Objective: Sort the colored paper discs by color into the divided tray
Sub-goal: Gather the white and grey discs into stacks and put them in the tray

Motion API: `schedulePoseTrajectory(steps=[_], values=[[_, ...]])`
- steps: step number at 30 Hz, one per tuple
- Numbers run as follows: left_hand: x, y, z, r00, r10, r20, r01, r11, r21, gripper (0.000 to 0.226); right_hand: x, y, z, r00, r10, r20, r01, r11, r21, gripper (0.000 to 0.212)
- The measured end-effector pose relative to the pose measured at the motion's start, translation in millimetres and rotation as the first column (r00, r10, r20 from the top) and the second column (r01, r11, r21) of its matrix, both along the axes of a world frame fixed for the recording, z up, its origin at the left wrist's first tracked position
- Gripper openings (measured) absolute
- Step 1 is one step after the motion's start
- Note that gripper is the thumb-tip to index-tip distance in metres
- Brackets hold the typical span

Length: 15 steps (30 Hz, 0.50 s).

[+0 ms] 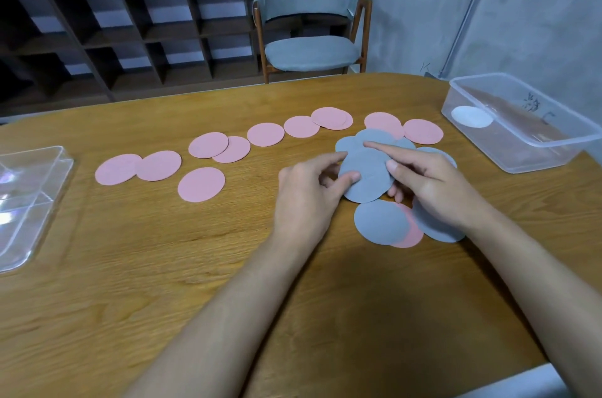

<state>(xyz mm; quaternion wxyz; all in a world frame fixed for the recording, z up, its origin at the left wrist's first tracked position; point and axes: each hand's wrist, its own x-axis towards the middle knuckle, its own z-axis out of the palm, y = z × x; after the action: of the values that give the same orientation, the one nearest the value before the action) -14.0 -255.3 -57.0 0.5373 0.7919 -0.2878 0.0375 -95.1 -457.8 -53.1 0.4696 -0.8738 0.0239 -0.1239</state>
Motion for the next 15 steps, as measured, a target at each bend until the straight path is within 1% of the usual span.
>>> schedulePoseTrajectory(steps=[2,4,6,8,10,13,15], values=[[1.0,0.5,0.1,1.0,0.015,0.022,-0.015,1.0,0.002,0.033,-0.7,2.7,0.5,1.0,0.009,0.007,-0.009,1.0,0.014,0.038],[1.7,0.3,0.2,1.0,0.026,0.016,-0.026,0.999,-0.031,0.028,-0.9,6.4,0.7,1.0,-0.003,0.012,0.003,1.0,0.011,0.037],[1.4,-0.3,-0.8,1.0,0.026,0.003,-0.026,0.998,-0.062,0.025,-1.2,9.9,-0.4,1.0,-0.011,0.018,0.012,0.997,-0.07,0.039],[1.1,-0.7,-2.3,1.0,0.008,-0.024,-0.01,0.996,-0.083,0.025,-1.5,12.9,-1.0,0.999,-0.007,0.041,0.015,0.98,-0.197,0.041],[0.3,-1.1,-2.0,0.999,-0.011,-0.041,0.007,0.996,-0.091,0.028,-0.8,14.4,1.0,0.995,-0.019,0.099,0.049,0.948,-0.314,0.041],[-2.0,-0.2,3.1,1.0,0.003,0.008,-0.002,0.998,-0.06,0.044,-0.8,11.3,3.8,0.983,-0.084,0.165,0.139,0.926,-0.351,0.039],[-4.0,1.1,3.6,0.997,-0.013,0.072,0.014,1.0,-0.022,0.046,-0.9,6.2,5.0,0.97,-0.13,0.206,0.201,0.906,-0.373,0.041]])
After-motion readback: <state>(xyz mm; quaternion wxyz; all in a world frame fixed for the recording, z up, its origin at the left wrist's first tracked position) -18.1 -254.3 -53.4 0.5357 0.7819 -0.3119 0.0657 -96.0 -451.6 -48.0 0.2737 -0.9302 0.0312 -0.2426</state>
